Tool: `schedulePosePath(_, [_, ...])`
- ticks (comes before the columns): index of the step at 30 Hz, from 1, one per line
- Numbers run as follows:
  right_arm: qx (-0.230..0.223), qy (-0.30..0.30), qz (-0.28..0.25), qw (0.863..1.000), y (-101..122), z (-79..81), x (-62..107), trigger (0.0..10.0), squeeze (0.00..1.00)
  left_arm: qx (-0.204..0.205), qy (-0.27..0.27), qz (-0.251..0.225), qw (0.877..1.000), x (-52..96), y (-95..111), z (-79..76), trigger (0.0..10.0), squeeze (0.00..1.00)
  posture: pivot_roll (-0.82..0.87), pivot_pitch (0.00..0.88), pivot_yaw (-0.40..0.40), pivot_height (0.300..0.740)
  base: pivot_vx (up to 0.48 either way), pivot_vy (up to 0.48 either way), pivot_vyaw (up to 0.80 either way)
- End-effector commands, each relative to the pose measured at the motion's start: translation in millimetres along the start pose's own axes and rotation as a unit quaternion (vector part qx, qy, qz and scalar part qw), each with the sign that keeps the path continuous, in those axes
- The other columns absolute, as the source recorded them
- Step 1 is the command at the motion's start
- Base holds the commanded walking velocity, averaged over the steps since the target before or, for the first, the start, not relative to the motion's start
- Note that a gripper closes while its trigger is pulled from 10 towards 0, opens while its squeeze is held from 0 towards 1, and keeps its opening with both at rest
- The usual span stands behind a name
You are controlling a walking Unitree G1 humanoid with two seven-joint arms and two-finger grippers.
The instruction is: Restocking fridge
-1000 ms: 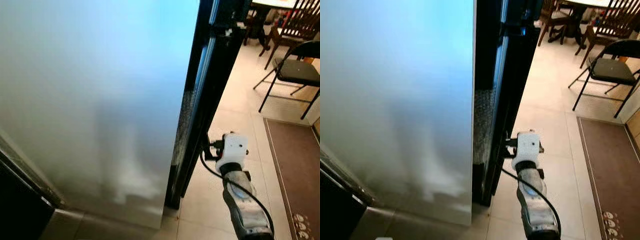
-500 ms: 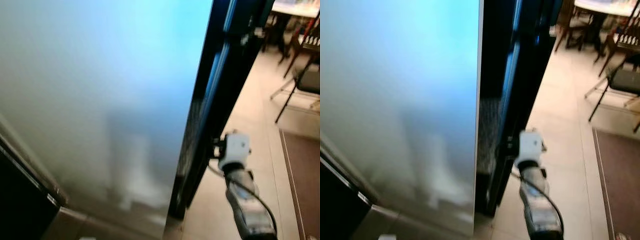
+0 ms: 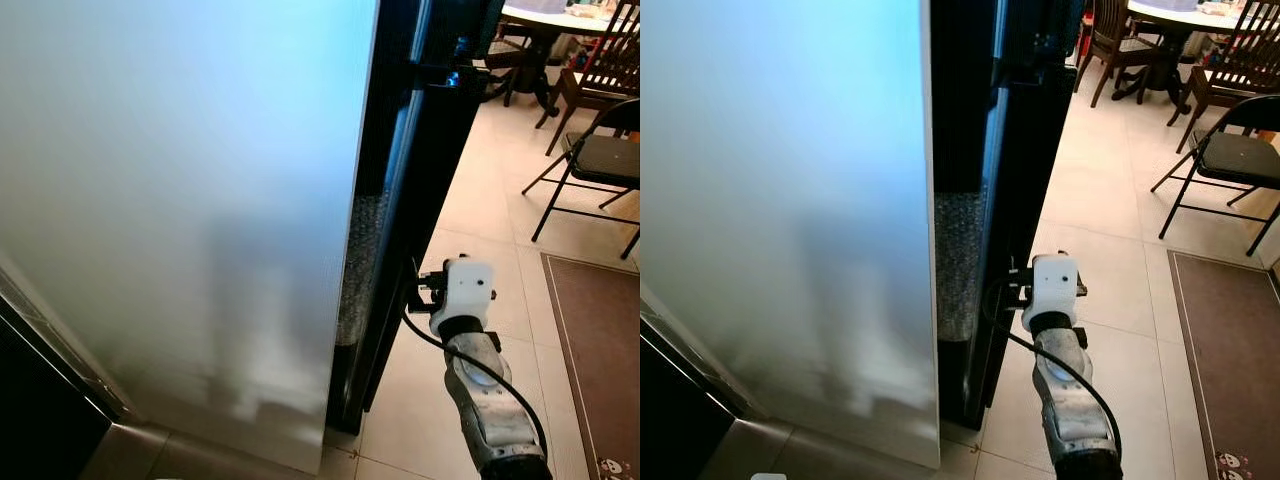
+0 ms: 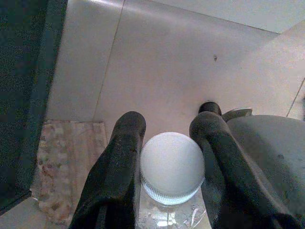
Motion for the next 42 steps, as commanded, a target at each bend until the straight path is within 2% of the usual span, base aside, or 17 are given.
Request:
schedulePosePath(1, [0.004,0.006,0.000,1.000,2,0.4,-6.0,10.0,0.00,-0.004,-0.004,0.012,1.000,0.7,-6,-2.0,10.0,0.00,-0.03,0.000,-0.034,0.740,0.000,0.000,0.00])
schedulePosePath(11, [-0.002,0.073,0.022,0.997,0,25.1,-22.8,10.0,0.00,-0.001,-0.001,0.008,1.000,0.0,-2,-1.6,10.0,0.00,-0.02,0.000,-0.035,0.740,0.000,0.000,0.00])
schedulePosePath(17, [0.003,0.086,0.026,0.996,-2,30.6,-23.7,10.0,0.00,-0.002,0.001,0.007,1.000,0.0,-1,-1.2,10.0,0.00,-0.02,0.000,-0.033,0.740,0.000,0.000,0.00])
schedulePosePath(23, [0.005,0.124,0.042,0.991,-11,42.9,-22.2,10.0,0.00,-0.001,0.001,0.004,1.000,-0.2,0,-1.4,10.0,0.00,-0.02,0.000,-0.031,0.740,0.000,0.000,0.00])
schedulePosePath(28, [0.007,0.115,0.035,0.993,-7,40.1,-25.6,10.0,0.00,-0.002,0.000,0.004,1.000,-0.3,0,-1.8,10.0,0.00,-0.02,0.000,-0.031,0.740,0.000,0.000,0.00])
schedulePosePath(42, [0.014,0.062,-0.006,0.998,18,16.0,-41.9,10.0,0.00,-0.001,0.000,0.006,1.000,-0.3,0,-1.5,10.0,0.00,-0.01,0.000,-0.030,0.740,0.000,0.000,0.00])
Point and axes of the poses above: a point about 5 cm out from each wrist's last joint towards the gripper, its own x axis pointing back from the gripper into the wrist, its own y axis along the axis of the wrist's last joint, z = x × y, the point moved 5 cm from there along -x, pointing out of the wrist towards the gripper, and after that the axes turned 9 degrees about -x, right-handed, at the moved point
